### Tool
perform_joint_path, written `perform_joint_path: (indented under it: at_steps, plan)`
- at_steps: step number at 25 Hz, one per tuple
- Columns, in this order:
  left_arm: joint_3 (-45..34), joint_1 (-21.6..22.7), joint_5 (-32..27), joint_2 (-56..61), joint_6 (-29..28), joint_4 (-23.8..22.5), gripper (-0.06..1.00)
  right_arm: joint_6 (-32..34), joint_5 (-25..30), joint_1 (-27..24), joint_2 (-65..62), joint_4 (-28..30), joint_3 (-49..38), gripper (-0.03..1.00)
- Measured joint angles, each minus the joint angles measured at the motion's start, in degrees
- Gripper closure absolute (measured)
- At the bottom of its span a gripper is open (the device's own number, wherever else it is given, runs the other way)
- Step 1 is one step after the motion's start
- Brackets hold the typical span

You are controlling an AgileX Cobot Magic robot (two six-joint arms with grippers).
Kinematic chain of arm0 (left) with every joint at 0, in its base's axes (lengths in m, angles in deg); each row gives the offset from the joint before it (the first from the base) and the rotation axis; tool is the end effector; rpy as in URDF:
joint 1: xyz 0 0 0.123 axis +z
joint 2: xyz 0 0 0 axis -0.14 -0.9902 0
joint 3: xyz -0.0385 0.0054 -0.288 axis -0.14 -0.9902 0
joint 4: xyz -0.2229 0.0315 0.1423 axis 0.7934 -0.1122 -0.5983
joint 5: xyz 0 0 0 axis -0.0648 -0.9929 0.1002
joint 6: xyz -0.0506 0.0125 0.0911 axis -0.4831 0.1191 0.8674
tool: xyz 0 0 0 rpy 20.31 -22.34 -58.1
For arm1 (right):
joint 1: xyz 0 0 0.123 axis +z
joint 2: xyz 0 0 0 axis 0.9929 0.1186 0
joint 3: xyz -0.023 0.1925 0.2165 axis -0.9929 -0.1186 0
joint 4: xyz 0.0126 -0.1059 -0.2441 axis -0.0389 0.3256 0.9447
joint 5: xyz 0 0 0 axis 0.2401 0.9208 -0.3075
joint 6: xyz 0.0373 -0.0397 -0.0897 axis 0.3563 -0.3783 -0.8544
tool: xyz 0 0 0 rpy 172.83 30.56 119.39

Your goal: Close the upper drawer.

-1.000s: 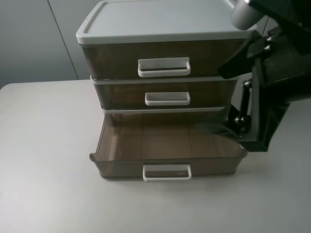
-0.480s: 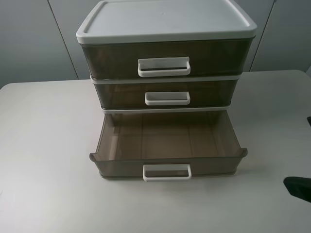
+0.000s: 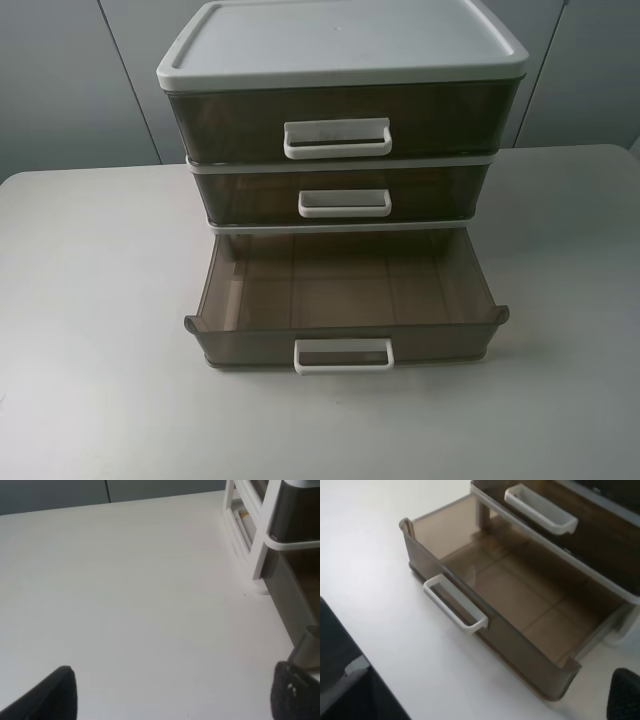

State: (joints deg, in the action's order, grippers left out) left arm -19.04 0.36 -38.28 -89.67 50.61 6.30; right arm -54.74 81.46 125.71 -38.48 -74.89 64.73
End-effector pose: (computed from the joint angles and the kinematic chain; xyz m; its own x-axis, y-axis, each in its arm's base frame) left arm 0.0119 -0.0002 0.2793 -0.4583 0.0479 -0.8875 0.1153 0.9933 -0.0059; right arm 0.0073 0.0180 0.2794 -0.3135 -0.3836 -0.8687 -0.7494 0.6617 -0.0218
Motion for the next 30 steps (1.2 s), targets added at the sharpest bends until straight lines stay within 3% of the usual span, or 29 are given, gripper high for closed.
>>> perform_joint_path:
  at_steps: [5,9,17,21,24,30]
  plan:
    - [0.00,0.00,0.00,0.00,0.00,0.00,0.20,4.55,0.12,-0.30,-1.94,3.37,0.00,0.27]
    - [0.00,0.00,0.00,0.00,0.00,0.00,0.20,6.52,0.12,-5.50,-2.06,4.65,0.00,0.27]
    - [0.00,0.00,0.00,0.00,0.00,0.00,0.20,5.71,0.12,-29.00,-2.06,4.45,0.00,0.27]
    - [0.00,0.00,0.00,0.00,0.00,0.00,0.20,5.16,0.12,-37.45,-2.06,4.18,0.00,0.27]
    - [0.00,0.00,0.00,0.00,0.00,0.00,0.20,4.95,0.12,-40.67,-2.06,4.06,0.00,0.27]
    - [0.00,0.00,0.00,0.00,0.00,0.00,0.20,4.71,0.12,-41.23,-2.06,3.94,0.00,0.27]
